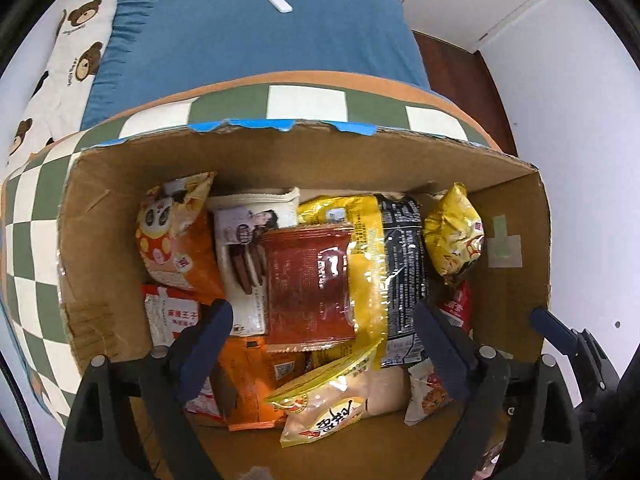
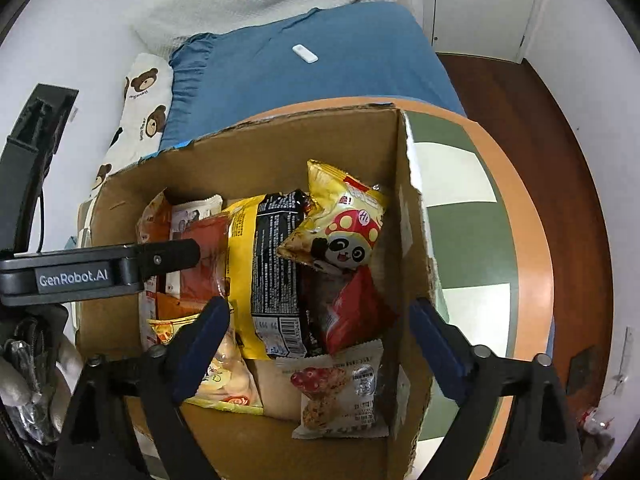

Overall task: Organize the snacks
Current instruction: 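Carry both packs into the box and open both grippers, then move both grippers toward the last two snacks on the mat, then grasp the small egg pack with the left gripper while the right grasps the watermelon gum bag, then carry both packs into the box and open both grippers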

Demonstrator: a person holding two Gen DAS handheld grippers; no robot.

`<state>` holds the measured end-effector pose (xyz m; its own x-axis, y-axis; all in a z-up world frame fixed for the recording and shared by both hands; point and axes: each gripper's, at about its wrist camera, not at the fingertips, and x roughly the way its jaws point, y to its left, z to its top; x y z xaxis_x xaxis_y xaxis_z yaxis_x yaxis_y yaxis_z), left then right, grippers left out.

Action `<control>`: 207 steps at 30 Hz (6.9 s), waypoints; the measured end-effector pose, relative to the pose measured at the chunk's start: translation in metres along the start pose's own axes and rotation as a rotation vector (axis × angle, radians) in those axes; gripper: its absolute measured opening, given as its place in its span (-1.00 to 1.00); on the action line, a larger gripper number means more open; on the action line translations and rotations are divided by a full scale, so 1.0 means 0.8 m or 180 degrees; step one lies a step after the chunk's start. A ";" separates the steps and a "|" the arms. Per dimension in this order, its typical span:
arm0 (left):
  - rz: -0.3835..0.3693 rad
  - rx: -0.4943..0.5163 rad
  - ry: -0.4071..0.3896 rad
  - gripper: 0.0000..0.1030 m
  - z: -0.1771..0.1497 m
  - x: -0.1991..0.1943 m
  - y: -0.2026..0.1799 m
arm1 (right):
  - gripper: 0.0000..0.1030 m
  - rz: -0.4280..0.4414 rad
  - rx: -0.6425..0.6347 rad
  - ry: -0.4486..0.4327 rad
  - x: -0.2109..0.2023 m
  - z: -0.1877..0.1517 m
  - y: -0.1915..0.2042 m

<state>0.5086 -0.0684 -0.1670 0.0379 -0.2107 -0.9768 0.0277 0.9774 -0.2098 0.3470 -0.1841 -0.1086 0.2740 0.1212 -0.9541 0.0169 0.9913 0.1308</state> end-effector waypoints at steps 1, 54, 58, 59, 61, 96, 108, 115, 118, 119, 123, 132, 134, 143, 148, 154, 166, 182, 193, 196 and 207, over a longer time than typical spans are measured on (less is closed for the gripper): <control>-0.0002 -0.0009 -0.0010 0.86 -0.001 -0.002 0.002 | 0.83 -0.0028 -0.0003 0.0006 0.000 -0.001 0.001; 0.0525 0.0184 -0.2183 0.89 -0.344 -0.235 -0.005 | 0.88 -0.0240 -0.0352 -0.1482 -0.251 -0.241 0.071; 0.0532 0.0179 -0.2207 0.89 -0.349 -0.238 -0.006 | 0.88 -0.0211 -0.0333 -0.1534 -0.261 -0.250 0.071; 0.0535 0.0172 -0.2207 0.89 -0.350 -0.238 -0.006 | 0.88 -0.0207 -0.0330 -0.1539 -0.261 -0.250 0.072; 0.0527 0.0153 -0.2199 0.89 -0.352 -0.236 -0.004 | 0.88 -0.0185 -0.0323 -0.1548 -0.260 -0.249 0.073; 0.0406 -0.1206 -0.0239 -0.11 -0.381 0.065 0.278 | 0.22 0.0408 -0.2734 0.0386 0.120 -0.265 0.344; 0.0265 -0.1584 -0.0298 -0.11 -0.418 0.066 0.295 | 0.26 0.0937 -0.1942 0.1184 0.148 -0.265 0.353; 0.0271 -0.1585 -0.0301 -0.11 -0.433 0.064 0.288 | 0.27 0.0019 -0.3340 0.0425 0.140 -0.284 0.389; 0.0253 -0.1604 -0.0305 -0.11 -0.435 0.065 0.290 | 0.27 -0.0221 -0.3656 0.0437 0.169 -0.291 0.400; 0.0242 -0.1619 -0.0308 -0.11 -0.440 0.068 0.291 | 0.28 -0.0322 -0.3651 0.0496 0.182 -0.290 0.400; 0.0206 -0.1693 -0.0323 -0.11 -0.449 0.075 0.292 | 0.37 -0.0195 -0.3288 0.0705 0.201 -0.272 0.400; 0.0103 -0.1812 -0.0361 -0.09 -0.470 0.078 0.302 | 0.37 0.0343 -0.2925 0.1173 0.180 -0.243 0.397; 0.0110 -0.1797 -0.0362 -0.09 -0.475 0.077 0.304 | 0.37 0.0301 -0.3130 0.1223 0.187 -0.254 0.402; 0.0177 -0.1780 -0.0297 -0.13 -0.460 0.096 0.290 | 0.19 0.0096 -0.3248 0.1232 0.217 -0.290 0.398; 0.0114 -0.1638 -0.0216 -0.13 -0.447 0.112 0.260 | 0.12 0.0029 -0.2152 0.1026 0.192 -0.245 0.305; -0.0019 -0.1094 -0.0065 -0.13 -0.404 0.141 0.174 | 0.12 0.0115 -0.1006 0.0932 0.151 -0.227 0.168; 0.0301 -0.0385 0.0073 -0.11 -0.369 0.175 0.105 | 0.21 -0.0153 -0.0898 0.0618 0.148 -0.282 0.147; -0.0029 -0.1111 -0.0067 0.35 -0.442 0.090 0.183 | 0.12 0.0003 -0.0821 0.0515 0.133 -0.300 0.118; -0.0138 -0.1535 0.0140 0.03 -0.419 0.158 0.195 | 0.09 -0.0044 -0.0966 0.0526 0.140 -0.310 0.126; 0.0045 -0.1297 0.0051 -0.05 -0.413 0.151 0.173 | 0.06 -0.0041 -0.1009 0.0495 0.136 -0.313 0.126; -0.0103 -0.0765 -0.0273 -0.07 -0.388 0.097 0.057 | 0.00 0.0313 -0.0820 0.0284 0.083 -0.313 0.110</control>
<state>0.2028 -0.0342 -0.2655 0.1257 -0.2327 -0.9644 -0.2074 0.9444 -0.2550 0.1256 -0.0759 -0.2276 0.1765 0.2102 -0.9616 -0.2534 0.9537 0.1620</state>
